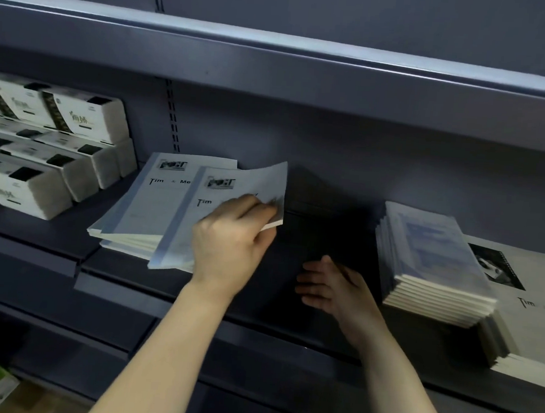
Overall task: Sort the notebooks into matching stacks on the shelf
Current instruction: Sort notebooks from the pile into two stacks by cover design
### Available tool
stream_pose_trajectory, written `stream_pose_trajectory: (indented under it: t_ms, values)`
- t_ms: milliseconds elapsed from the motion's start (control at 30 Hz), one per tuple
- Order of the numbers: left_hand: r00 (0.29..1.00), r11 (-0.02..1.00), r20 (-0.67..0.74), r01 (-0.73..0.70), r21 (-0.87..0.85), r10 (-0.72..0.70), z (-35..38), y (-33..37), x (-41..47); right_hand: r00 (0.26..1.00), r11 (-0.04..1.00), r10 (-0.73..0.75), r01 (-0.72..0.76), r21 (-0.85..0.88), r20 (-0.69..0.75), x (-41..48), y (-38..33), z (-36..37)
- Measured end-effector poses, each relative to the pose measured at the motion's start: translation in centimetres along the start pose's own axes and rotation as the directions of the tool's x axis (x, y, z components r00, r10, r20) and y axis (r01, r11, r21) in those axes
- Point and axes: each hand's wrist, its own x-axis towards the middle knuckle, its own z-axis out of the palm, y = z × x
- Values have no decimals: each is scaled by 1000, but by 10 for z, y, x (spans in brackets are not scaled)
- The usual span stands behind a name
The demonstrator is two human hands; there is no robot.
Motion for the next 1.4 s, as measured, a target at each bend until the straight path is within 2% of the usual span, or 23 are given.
stream_pose_trajectory:
  t_ms: [133,233,367,500,600,700,767,833,933,1100,1233,1400]
  values:
    - [995,990,-77,-71,-123,61,7,11,6,993,979,45,-65,194,105,0,-6,-4]
    - [993,975,-69,-109,-195,98,17,28,1,983,913,61,-124,389,170,4,-16,-6]
    - [989,939,17,-135,-316,149,29,52,-9,967,852,-22,-115,510,254,11,-32,-15]
    - [941,881,161,-207,-426,299,36,68,-18,975,765,-159,21,644,156,7,-37,-31]
    - [895,858,230,-250,-449,381,39,76,-21,982,825,-134,38,563,130,2,-35,-41]
    - [876,853,286,-223,-473,388,41,79,-23,987,901,-125,70,427,103,-2,-37,-53]
    - [865,861,336,-187,-472,372,43,79,-25,983,928,-176,147,343,54,-4,-40,-61]
    - [866,870,365,-146,-471,343,44,76,-26,970,940,-243,230,250,21,-7,-45,-69]
    - [871,904,415,-73,-422,264,49,66,-26,966,953,-258,256,161,-11,-12,-53,-87]
    - [864,912,497,144,-385,73,67,49,-31,962,948,-272,266,175,11,-31,-70,-128]
    - [821,904,569,274,-329,-41,86,46,-44,963,957,-264,269,106,-62,-46,-83,-167]
    - [739,896,673,324,-303,-40,106,62,-55,962,968,-232,243,64,-140,-61,-89,-213]
